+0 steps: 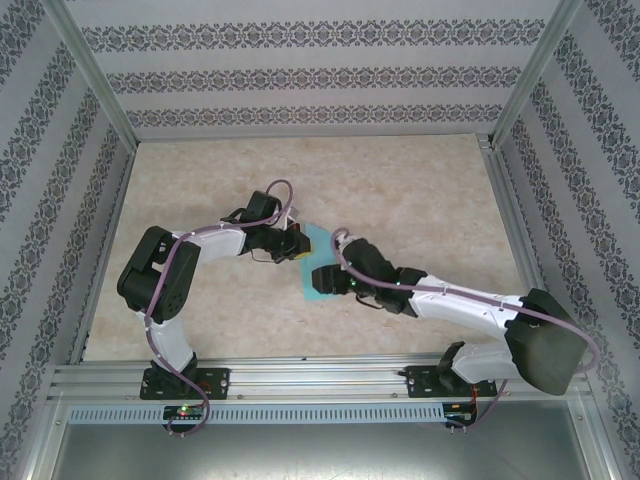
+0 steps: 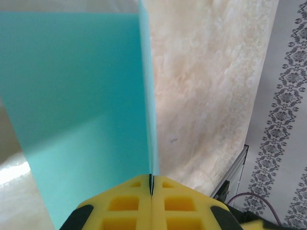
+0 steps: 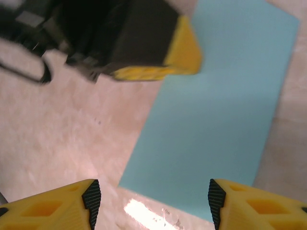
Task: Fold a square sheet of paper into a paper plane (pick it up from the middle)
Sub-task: Fold the triangle a second time at the center of the table.
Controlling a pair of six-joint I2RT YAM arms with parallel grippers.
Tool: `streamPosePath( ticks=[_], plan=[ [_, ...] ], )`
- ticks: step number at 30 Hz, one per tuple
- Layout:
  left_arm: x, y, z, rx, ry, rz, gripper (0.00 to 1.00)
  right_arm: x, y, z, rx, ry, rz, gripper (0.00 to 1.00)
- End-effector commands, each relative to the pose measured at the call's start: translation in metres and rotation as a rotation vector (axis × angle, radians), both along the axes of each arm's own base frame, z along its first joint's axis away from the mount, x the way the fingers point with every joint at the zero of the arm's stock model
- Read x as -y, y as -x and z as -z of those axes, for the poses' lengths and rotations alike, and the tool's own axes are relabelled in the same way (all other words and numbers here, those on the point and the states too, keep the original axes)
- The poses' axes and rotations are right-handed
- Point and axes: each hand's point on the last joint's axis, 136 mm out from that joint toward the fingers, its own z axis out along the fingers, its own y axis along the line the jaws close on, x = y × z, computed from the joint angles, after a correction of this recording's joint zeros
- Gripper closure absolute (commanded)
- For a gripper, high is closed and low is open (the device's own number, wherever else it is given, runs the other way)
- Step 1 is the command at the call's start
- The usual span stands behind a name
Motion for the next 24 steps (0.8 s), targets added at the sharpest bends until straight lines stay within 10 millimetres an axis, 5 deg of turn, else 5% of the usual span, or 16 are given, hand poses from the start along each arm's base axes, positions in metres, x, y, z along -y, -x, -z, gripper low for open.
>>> streamPosePath(
  ticks=[1, 7, 14, 24],
  plan=[
    [0.003, 0.011, 0.001, -0.022, -0.006, 0.038, 1.00, 0.004, -0.003, 0.002, 0.173, 0.250, -0.049, 0.35],
    [0.004, 0.013, 0.000, -0.029, 0.001, 0.034, 0.99, -0.020, 0.002, 0.013, 0.234, 0.490, -0.119, 0.32],
    [0.005, 0.012, -0.002, -0.025, 0.003, 0.030, 0.99, -0.021, 0.001, 0.026, 0.245, 0.625, -0.120, 0.33],
    [0.005, 0.010, -0.004, -0.024, 0.006, 0.028, 0.99, -0.020, 0.000, 0.034, 0.240, 0.679, -0.125, 0.57]
  ],
)
